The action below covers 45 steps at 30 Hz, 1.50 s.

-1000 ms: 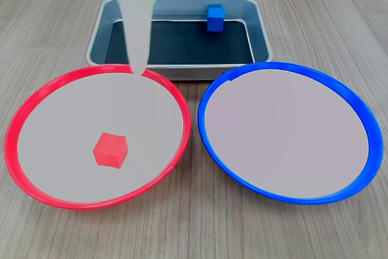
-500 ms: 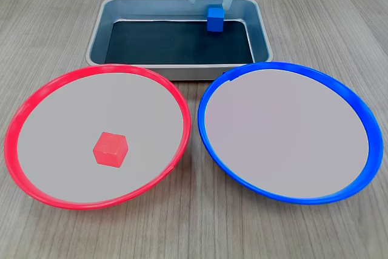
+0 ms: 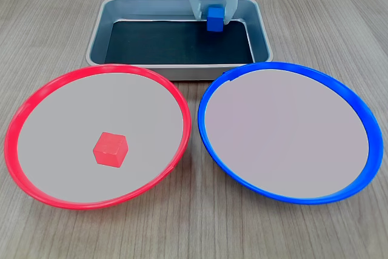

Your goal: Move two blocks from tray to matching dishes

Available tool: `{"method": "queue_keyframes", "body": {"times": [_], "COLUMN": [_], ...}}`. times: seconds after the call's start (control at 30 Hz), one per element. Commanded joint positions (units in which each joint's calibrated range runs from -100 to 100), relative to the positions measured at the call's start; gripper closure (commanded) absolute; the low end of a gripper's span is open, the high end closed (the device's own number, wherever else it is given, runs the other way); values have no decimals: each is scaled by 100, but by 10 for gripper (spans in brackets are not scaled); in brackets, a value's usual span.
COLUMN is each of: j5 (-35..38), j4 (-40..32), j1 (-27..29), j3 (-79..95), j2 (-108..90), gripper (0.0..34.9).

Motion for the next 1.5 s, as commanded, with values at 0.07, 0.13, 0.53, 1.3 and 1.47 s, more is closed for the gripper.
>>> {"method": "queue_keyframes", "body": {"times": [0.07,0.13,0.53,1.3,1.47], "j5": [-459,-786,-2173,-4049,-4132], "j4": [864,1104,-1307,-3246,-2281], "j1": [-280,-374,-459,1019,1367], "j3": [-1732,-2725,-5929,1782,2919], "j2": [353,609,3619,-4867,-6479], "gripper": [346,346,346,347,347]}}
